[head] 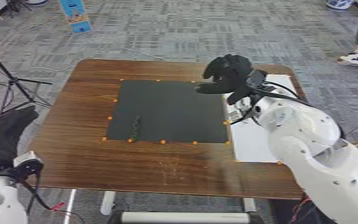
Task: Arrange flowers
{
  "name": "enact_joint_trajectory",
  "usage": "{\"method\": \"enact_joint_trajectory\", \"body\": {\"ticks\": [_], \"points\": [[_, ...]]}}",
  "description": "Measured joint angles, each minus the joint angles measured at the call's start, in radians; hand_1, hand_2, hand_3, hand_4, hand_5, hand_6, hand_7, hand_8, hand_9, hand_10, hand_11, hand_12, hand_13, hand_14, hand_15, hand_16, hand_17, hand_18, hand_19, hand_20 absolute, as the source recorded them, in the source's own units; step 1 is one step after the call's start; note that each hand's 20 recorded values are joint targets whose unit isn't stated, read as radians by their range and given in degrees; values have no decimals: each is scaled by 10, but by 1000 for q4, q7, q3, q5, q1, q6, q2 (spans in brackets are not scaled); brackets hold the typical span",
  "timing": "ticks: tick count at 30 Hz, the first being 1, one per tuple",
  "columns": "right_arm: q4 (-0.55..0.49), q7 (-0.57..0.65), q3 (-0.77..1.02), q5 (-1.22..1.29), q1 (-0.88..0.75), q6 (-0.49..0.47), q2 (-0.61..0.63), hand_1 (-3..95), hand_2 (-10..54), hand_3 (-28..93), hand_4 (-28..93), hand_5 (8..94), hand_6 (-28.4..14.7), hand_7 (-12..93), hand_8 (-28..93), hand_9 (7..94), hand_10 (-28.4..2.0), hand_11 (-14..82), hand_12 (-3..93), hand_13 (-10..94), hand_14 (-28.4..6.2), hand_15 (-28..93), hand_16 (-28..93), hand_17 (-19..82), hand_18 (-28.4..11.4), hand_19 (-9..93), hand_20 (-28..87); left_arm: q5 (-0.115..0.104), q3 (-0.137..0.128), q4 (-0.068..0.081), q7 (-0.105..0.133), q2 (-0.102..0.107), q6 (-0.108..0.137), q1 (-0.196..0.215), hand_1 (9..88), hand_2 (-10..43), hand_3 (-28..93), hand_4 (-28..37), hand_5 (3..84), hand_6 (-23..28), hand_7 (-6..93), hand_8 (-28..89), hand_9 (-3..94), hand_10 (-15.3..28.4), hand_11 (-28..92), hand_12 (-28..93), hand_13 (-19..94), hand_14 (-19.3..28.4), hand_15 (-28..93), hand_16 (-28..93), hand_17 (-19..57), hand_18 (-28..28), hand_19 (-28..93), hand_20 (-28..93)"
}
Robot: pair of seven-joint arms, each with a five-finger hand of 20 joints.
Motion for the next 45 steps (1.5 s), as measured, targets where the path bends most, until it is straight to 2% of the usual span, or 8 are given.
{"method": "enact_joint_trajectory", "body": {"ticks": [4, 7, 11, 13, 15, 20, 33, 45], "points": [[29, 71, 68, -1, -37, -53, 26, 189, -42, 559, -118, 744, -45, 154, -34, 818, -155, 261, 277, 750, -136, 636, 404, 428, -266, 891, 567, 0, -29, -19, -1, -13, 0, 29, 260, 40, 728, -254, 554, 18, 194, -71, 516, 133, 217, 160, 370, 127, 111, 5, 90, 59, 22, 180], [84, 120, 64, -17, -16, -152, 17, 184, -44, 566, -112, 748, -44, 166, -30, 819, -153, 271, 284, 752, -134, 644, 411, 433, -265, 908, 564, 3, -34, -20, -5, -15, 1, 43, 260, 41, 727, -254, 553, 19, 193, -71, 517, 133, 217, 161, 370, 128, 112, 5, 90, 60, 22, 180], [141, 109, 55, -61, 24, -219, 12, 191, -51, 580, -106, 748, -44, 173, -28, 816, -154, 274, 290, 749, -136, 647, 419, 431, -266, 911, 566, 31, 23, -7, -23, 1, 5, 18, 259, 41, 728, -253, 552, 18, 196, -71, 517, 133, 218, 161, 372, 128, 112, 5, 90, 61, 22, 180], [124, 101, 94, -62, 16, -199, 22, 194, -53, 583, -105, 748, -43, 175, -28, 815, -154, 274, 291, 747, -136, 649, 421, 431, -266, 911, 567, 59, 49, -3, -32, 6, 5, -8, 260, 41, 727, -254, 552, 17, 196, -71, 517, 133, 219, 161, 372, 128, 113, 5, 91, 62, 22, 180], [79, 96, 169, -62, -16, -133, 41, 196, -53, 582, -105, 748, -43, 176, -29, 814, -154, 275, 292, 746, -136, 650, 422, 431, -266, 912, 566, 70, 52, -5, -34, 6, 5, -26, 259, 40, 728, -253, 553, 18, 195, -71, 518, 133, 220, 162, 373, 129, 113, 5, 91, 62, 22, 180], [-45, 101, 408, -65, -154, 14, 94, 199, -53, 584, -104, 749, -43, 181, -28, 815, -154, 276, 291, 744, -136, 652, 422, 431, -266, 913, 567, 56, 28, -27, -31, -1, 9, -19, 260, 40, 727, -252, 553, 18, 195, -71, 519, 133, 221, 162, 375, 130, 113, 5, 91, 63, 22, 180], [-27, 143, 577, -106, -593, 10, 90, 214, -64, 593, -100, 748, -39, 198, -26, 811, -152, 281, 291, 744, -135, 657, 418, 431, -263, 914, 566, 52, 28, -27, -32, -2, 9, -6, 260, 39, 727, -250, 553, 19, 194, -71, 518, 132, 221, 161, 375, 130, 114, 5, 91, 63, 22, 179], [19, 165, 595, -134, -665, -9, 52, 215, -66, 595, -98, 758, -33, 213, -29, 823, -144, 294, 291, 758, -125, 661, 415, 448, -259, 927, 560, 59, 42, -27, -33, -2, 0, -6, 263, 38, 726, -247, 551, 18, 196, -71, 518, 132, 222, 161, 378, 132, 114, 6, 91, 65, 22, 179]]}}
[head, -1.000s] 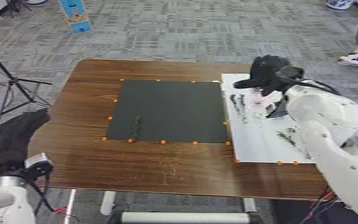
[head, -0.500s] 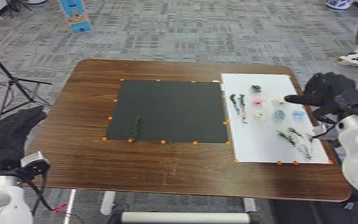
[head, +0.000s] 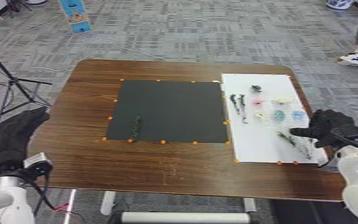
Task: Arrange flowers
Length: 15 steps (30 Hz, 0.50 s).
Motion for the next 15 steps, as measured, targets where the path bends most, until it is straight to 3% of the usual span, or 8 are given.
{"method": "enact_joint_trajectory", "body": {"ticks": [15], "points": [[103, 2, -41, -70, 12, 1, -6, 251, -52, 604, -104, 770, -25, 228, -36, 835, -135, 305, 292, 776, -118, 664, 415, 467, -253, 932, 562, 6, 6, -1, -4, -7, -26, 4, 265, 37, 723, -243, 550, 18, 196, -71, 518, 131, 223, 162, 386, 136, 118, 7, 93, 66, 23, 179]]}}
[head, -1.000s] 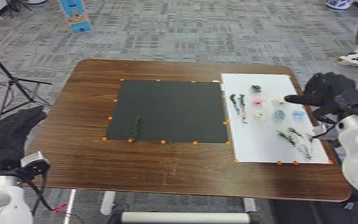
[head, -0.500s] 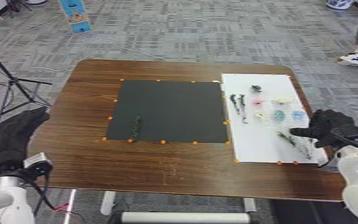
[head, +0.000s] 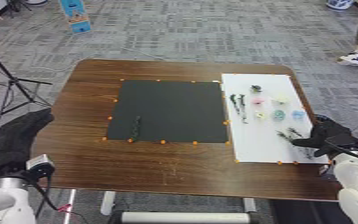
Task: Arrange flowers
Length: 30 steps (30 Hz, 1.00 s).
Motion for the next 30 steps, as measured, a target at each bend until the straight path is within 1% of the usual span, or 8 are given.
{"method": "enact_joint_trajectory", "body": {"ticks": [6, 8, 10, 12, 18, 19, 22, 30], "points": [[13, 23, -33, -16, 25, 5, -2, 371, -4, 594, -136, 781, -11, 251, -41, 855, -117, 335, 300, 799, -100, 676, 415, 500, -239, 932, 589, 0, 8, 0, -3, -3, -8, 0, 266, 37, 723, -243, 550, 18, 195, -71, 518, 131, 223, 161, 392, 138, 120, 8, 94, 67, 23, 180], [16, 31, -46, -21, 33, 8, 0, 416, 35, 590, -144, 790, 0, 274, 26, 864, -113, 373, 312, 808, -95, 689, 417, 514, -233, 932, 606, 0, 8, 0, -3, -4, -11, 0, 267, 38, 721, -243, 550, 18, 195, -71, 518, 132, 224, 161, 392, 138, 120, 8, 94, 68, 23, 180], [19, 36, -58, -29, 41, 10, 3, 433, 63, 596, -138, 799, 7, 304, 13, 870, -107, 396, 320, 812, -92, 704, 420, 526, -232, 932, 626, 0, 9, 0, -3, -4, -14, 0, 267, 38, 721, -243, 550, 19, 195, -71, 518, 132, 224, 162, 392, 138, 120, 8, 94, 68, 23, 180], [21, 37, -67, -34, 48, 10, 7, 430, 74, 613, -131, 806, 9, 321, -5, 874, -107, 421, 328, 814, -91, 720, 426, 538, -230, 932, 648, 0, 9, 0, -5, -4, -16, 0, 267, 38, 721, -243, 550, 19, 195, -71, 517, 132, 224, 161, 393, 139, 120, 9, 94, 68, 23, 180], [13, 32, -78, -32, 60, -36, 18, 403, 67, 674, -100, 830, 10, 346, 15, 894, -109, 457, 337, 830, -92, 754, 440, 563, -231, 932, 693, 0, 8, -1, -12, -4, -21, 4, 266, 38, 722, -242, 550, 20, 194, -71, 516, 132, 224, 162, 395, 140, 121, 9, 94, 68, 23, 180], [9, 31, -78, -28, 61, -49, 20, 403, 60, 677, -90, 831, 10, 345, 49, 897, -109, 459, 338, 833, -92, 756, 441, 568, -230, 932, 699, -1, 7, -2, -12, -4, -21, 5, 266, 38, 722, -242, 550, 20, 194, -71, 516, 132, 224, 162, 395, 140, 121, 9, 94, 68, 23, 180], [-7, 30, -79, -9, 62, -75, 31, 404, 47, 685, -82, 837, 10, 347, 75, 904, -107, 463, 340, 840, -89, 760, 442, 575, -231, 932, 706, -1, 6, -3, -14, -5, -22, 8, 266, 38, 721, -242, 549, 20, 193, -71, 516, 132, 224, 161, 396, 141, 121, 9, 94, 68, 23, 180], [-90, 26, -38, 42, 46, -38, 60, 399, 30, 697, -60, 853, 11, 335, 102, 917, -105, 463, 338, 852, -86, 762, 444, 588, -230, 932, 717, -3, -1, -8, -22, -5, -23, 17, 266, 39, 720, -242, 546, 21, 192, -69, 516, 133, 225, 161, 396, 141, 121, 10, 94, 68, 23, 180]]}}
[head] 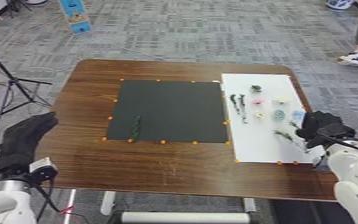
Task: Arrange flowers
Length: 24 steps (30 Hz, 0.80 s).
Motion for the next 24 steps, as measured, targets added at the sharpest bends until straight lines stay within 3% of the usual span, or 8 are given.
{"method": "enact_joint_trajectory", "body": {"ticks": [6, 10, 18, 24], "points": [[-86, 20, 47, 25, -10, 3, 0, 395, 19, 701, -40, 872, 10, 320, 101, 929, -105, 457, 335, 862, -85, 760, 443, 598, -234, 932, 723, 0, -3, -1, -12, 5, -5, 4, 267, 39, 720, -242, 546, 22, 192, -70, 515, 133, 224, 161, 396, 141, 121, 10, 94, 68, 23, 181], [-124, 46, 23, 38, 16, -1, -9, 398, 8, 703, -29, 882, 8, 308, 120, 936, -105, 459, 332, 869, -85, 760, 443, 605, -235, 932, 729, 0, -21, -6, -16, 10, -7, 14, 267, 39, 719, -242, 546, 22, 192, -70, 515, 133, 225, 161, 396, 141, 121, 9, 94, 69, 23, 180], [-122, 100, -221, 60, 234, -12, -79, 402, -3, 701, -11, 910, 3, 274, 113, 937, -109, 480, 307, 881, -86, 761, 442, 622, -237, 932, 736, -14, -74, -19, -16, 13, 3, 51, 267, 40, 718, -243, 546, 22, 193, -70, 516, 132, 225, 160, 397, 141, 121, 9, 95, 69, 23, 181], [-83, 106, -435, 79, 421, -64, -150, 406, -2, 697, -4, 922, -1, 262, 86, 937, -110, 487, 294, 885, -87, 759, 443, 626, -237, 932, 739, -14, -77, -21, -16, 21, 8, 55, 267, 40, 719, -244, 545, 22, 192, -70, 515, 132, 226, 161, 396, 140, 121, 9, 95, 69, 23, 181]]}}
